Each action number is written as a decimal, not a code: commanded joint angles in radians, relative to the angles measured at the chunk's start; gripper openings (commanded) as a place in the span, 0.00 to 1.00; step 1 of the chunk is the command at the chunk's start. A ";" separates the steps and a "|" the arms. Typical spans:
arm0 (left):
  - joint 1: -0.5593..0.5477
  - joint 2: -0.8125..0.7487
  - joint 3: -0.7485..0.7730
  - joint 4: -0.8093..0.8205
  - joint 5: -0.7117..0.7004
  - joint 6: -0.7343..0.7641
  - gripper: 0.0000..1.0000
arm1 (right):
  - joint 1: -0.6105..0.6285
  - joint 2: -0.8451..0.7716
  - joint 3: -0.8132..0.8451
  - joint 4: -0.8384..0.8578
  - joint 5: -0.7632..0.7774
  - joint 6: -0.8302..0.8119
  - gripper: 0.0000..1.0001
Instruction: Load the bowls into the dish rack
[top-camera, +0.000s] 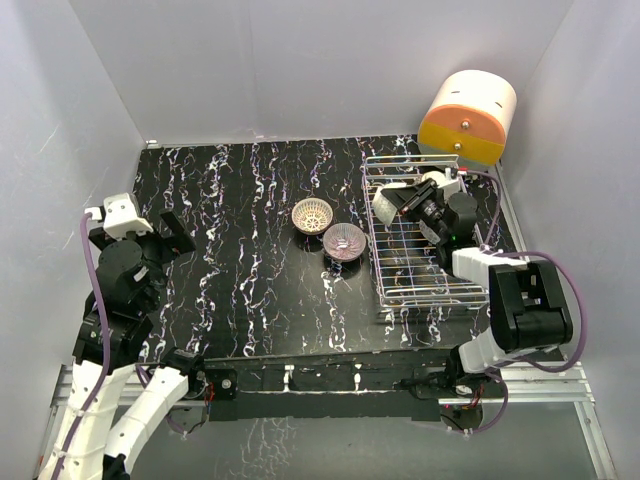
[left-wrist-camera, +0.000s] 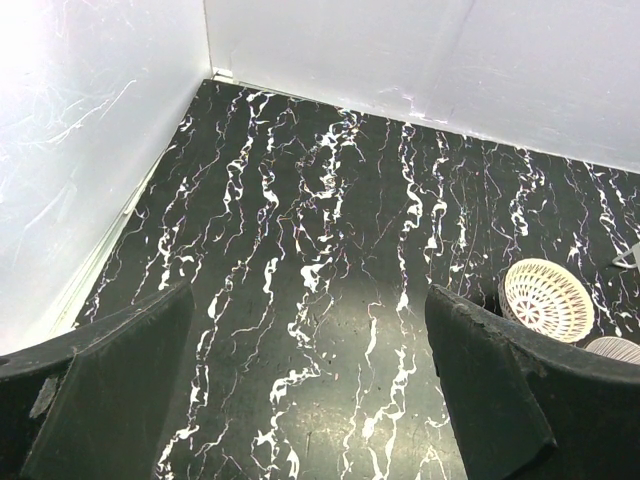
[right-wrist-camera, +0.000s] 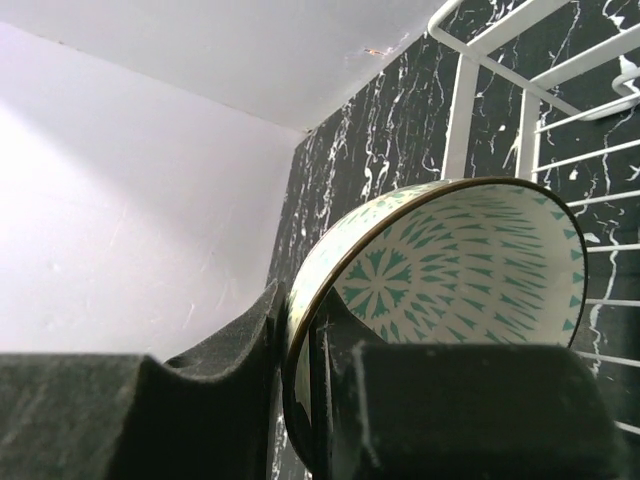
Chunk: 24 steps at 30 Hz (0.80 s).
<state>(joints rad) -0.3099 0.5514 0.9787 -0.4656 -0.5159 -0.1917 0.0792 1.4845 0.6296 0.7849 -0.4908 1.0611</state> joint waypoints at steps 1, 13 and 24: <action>-0.004 0.013 0.039 0.006 0.000 0.017 0.97 | 0.004 0.023 0.041 0.300 0.042 0.098 0.11; -0.003 0.028 0.020 0.022 0.000 0.022 0.97 | 0.004 0.224 0.102 0.443 0.144 0.133 0.12; -0.003 0.027 0.006 0.028 -0.012 0.026 0.97 | 0.004 0.205 0.089 0.287 0.238 0.072 0.14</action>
<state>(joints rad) -0.3099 0.5770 0.9840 -0.4568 -0.5159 -0.1761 0.0830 1.7531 0.6796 1.0496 -0.3046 1.1614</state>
